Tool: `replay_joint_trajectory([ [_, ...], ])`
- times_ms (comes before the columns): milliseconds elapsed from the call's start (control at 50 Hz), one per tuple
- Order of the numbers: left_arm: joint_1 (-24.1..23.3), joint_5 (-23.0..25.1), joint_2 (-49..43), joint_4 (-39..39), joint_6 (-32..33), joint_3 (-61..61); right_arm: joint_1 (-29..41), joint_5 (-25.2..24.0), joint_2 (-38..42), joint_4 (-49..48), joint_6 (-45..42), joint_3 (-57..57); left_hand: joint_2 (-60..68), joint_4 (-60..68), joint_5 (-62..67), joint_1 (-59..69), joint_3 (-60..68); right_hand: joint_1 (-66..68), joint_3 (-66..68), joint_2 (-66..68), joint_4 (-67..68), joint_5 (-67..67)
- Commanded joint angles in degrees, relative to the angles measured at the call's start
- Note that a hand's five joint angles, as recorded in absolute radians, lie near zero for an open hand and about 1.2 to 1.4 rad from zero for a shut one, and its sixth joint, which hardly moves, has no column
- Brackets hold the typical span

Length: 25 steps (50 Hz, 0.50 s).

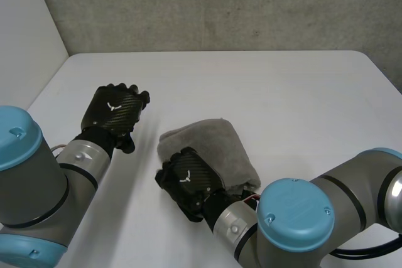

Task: Fold the laundry

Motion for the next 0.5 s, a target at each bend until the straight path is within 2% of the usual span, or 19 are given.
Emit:
replay_joint_trajectory([
  [20, -0.6, 0.1, 0.1, -0.1, -1.7, 1.2, -3.9, 3.7, -7.2, 0.4, 3.9, -0.4, 2.5, 2.5, 2.6, 2.0, 2.3, -27.7, -39.4, -38.3, -39.4, -40.1],
  [60, -0.9, 0.2, 0.1, -0.1, -3.3, 2.2, -6.0, 4.7, -9.4, 0.5, 6.3, -0.4, 2.6, 2.7, 2.8, 2.1, 2.5, -27.7, -39.4, -38.3, -39.4, -40.1],
  [100, -2.8, 0.2, 0.0, -0.9, -8.1, 5.5, -9.0, 5.5, -13.5, 1.1, 13.7, -0.6, 2.6, 2.7, 2.8, 2.1, 2.5, -27.7, -39.4, -38.3, -39.4, -40.1],
  [120, -2.8, 0.2, 0.0, -0.9, -8.1, 5.5, -9.1, 5.5, -13.5, 1.1, 13.7, -0.6, 2.6, 2.7, 2.8, 2.1, 2.5, -27.7, -39.4, -38.3, -39.4, -40.1],
  [160, -4.7, 0.2, -0.7, -2.3, -14.1, 9.2, -11.6, 5.2, -15.8, 3.7, 21.7, -1.4, 2.8, 2.9, 3.0, 2.3, 2.7, -27.7, -39.4, -38.3, -39.4, -40.1],
  [180, -4.7, 0.2, -0.7, -2.3, -14.1, 9.2, -11.6, 5.2, -15.8, 3.7, 21.7, -1.4, 2.8, 2.9, 3.0, 2.3, 2.7, -27.7, -39.4, -38.3, -39.4, -40.1],
  [220, -6.5, 0.2, -2.6, -5.7, -19.2, 13.1, -14.7, 4.5, -16.0, 8.7, 27.6, -3.6, 3.1, 3.2, 3.3, 2.6, 3.0, -27.7, -39.4, -38.3, -39.4, -40.1],
  [300, -8.8, 0.0, -7.5, -10.4, -22.9, 18.1, -16.3, 2.3, -14.8, 14.7, 30.7, -7.0, 3.1, 3.2, 3.3, 2.6, 3.0, -27.7, -39.4, -38.3, -39.4, -40.1],
  [380, -11.6, -0.5, -15.6, -18.3, -26.1, 24.5, -16.8, -0.9, -6.6, 23.2, 30.3, -13.0, 2.8, 2.9, 3.0, 2.3, 2.7, -27.7, -39.4, -38.3, -39.4, -40.1],
  [500, -12.2, -2.2, -22.5, -22.0, -28.0, 27.2, -17.0, -1.5, 0.1, 27.5, 28.5, -17.4, 2.1, 2.2, 2.3, 1.6, 2.0, -27.7, -39.4, -38.3, -39.4, -40.1],
])
